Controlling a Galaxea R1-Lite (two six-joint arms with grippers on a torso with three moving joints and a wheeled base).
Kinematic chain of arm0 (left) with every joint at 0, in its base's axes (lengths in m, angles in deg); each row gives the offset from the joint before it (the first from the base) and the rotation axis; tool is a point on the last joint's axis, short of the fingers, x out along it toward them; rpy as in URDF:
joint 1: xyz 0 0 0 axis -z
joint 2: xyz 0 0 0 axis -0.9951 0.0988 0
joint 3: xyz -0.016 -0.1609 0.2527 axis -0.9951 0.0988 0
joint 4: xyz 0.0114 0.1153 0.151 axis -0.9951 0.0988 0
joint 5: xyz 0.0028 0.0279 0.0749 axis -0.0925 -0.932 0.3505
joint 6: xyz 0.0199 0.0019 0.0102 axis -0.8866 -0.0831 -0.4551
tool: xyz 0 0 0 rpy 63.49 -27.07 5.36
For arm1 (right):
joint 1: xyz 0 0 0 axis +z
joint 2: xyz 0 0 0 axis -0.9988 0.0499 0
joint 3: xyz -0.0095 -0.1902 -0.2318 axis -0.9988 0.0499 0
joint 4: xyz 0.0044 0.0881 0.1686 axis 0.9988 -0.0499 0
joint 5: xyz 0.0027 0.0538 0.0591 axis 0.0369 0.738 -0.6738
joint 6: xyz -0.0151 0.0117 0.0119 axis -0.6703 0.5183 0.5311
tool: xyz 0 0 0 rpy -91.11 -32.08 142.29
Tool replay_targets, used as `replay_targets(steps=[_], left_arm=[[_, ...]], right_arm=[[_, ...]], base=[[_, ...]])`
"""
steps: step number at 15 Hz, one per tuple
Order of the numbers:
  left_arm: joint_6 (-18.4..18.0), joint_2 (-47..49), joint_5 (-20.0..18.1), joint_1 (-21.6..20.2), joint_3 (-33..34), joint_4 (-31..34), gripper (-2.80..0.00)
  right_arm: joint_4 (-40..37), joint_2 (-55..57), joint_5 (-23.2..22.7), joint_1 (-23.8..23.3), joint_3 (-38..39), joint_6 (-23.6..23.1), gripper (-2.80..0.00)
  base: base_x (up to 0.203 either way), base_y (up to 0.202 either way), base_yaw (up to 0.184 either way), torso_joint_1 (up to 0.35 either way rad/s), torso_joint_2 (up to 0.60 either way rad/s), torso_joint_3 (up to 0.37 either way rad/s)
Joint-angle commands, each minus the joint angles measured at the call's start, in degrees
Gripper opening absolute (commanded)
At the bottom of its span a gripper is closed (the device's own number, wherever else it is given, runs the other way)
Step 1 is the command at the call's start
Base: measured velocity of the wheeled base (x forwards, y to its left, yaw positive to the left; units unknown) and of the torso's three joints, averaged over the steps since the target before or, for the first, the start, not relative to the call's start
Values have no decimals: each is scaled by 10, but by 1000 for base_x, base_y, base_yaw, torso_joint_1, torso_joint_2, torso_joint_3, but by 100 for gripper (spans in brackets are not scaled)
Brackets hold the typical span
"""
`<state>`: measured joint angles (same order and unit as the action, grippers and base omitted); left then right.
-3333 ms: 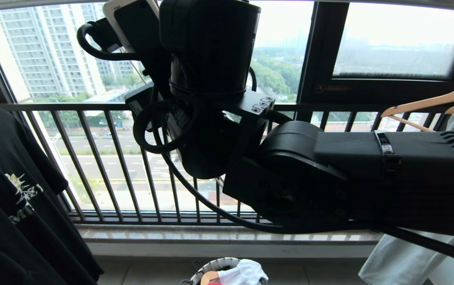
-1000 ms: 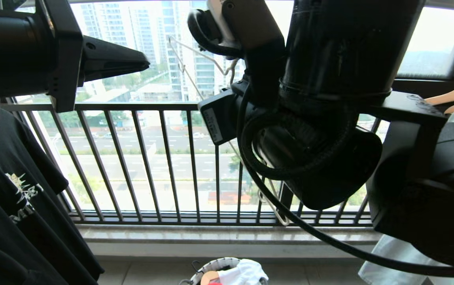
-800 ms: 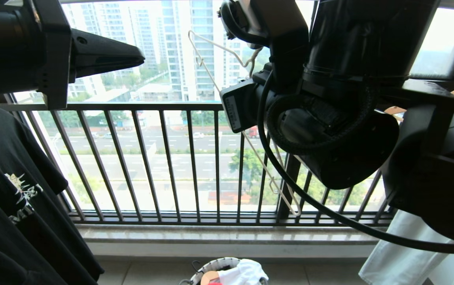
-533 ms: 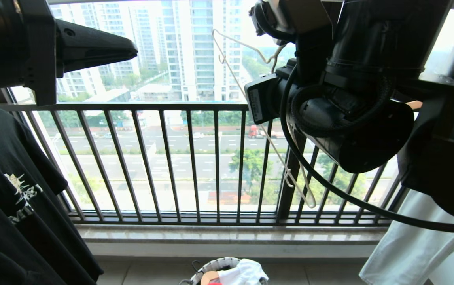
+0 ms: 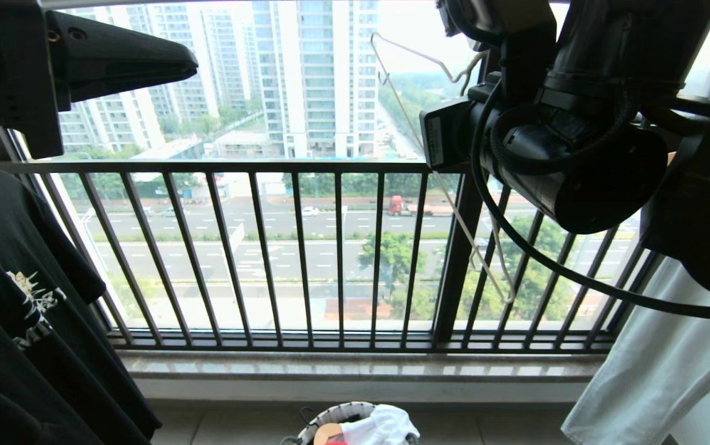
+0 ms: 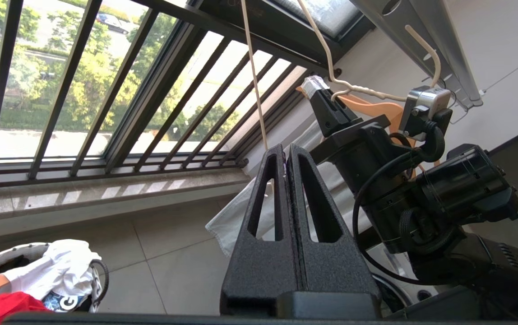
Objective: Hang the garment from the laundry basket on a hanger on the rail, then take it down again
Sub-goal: Hang the clothes rack on the clothesline
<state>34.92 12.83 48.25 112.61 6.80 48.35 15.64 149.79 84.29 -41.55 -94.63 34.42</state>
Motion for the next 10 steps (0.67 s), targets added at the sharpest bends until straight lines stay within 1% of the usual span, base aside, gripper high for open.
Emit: replay_targets(steps=[1, 3, 4, 8, 10], left_arm=[[0, -3, -1, 0, 5, 0, -280], [-19, -3, -1, 1, 8, -1, -280], [-23, -4, -1, 1, 8, -1, -280], [-30, -8, -1, 1, 8, 0, -280], [-31, -10, -1, 1, 9, 0, -280]], right_arm=[[-1, 6, -5, -10, -10, -2, -280], [-4, 19, -10, -19, -23, -2, -280], [-4, 25, -12, -20, -28, -3, -280], [-5, 50, -18, -23, -58, -12, -280], [-21, 63, -19, -28, -84, -12, -280]], base=[[0, 0, 0, 0, 0, 0], [0, 0, 0, 0, 0, 0], [0, 0, 0, 0, 0, 0], [0, 0, 0, 0, 0, 0], [0, 0, 0, 0, 0, 0]])
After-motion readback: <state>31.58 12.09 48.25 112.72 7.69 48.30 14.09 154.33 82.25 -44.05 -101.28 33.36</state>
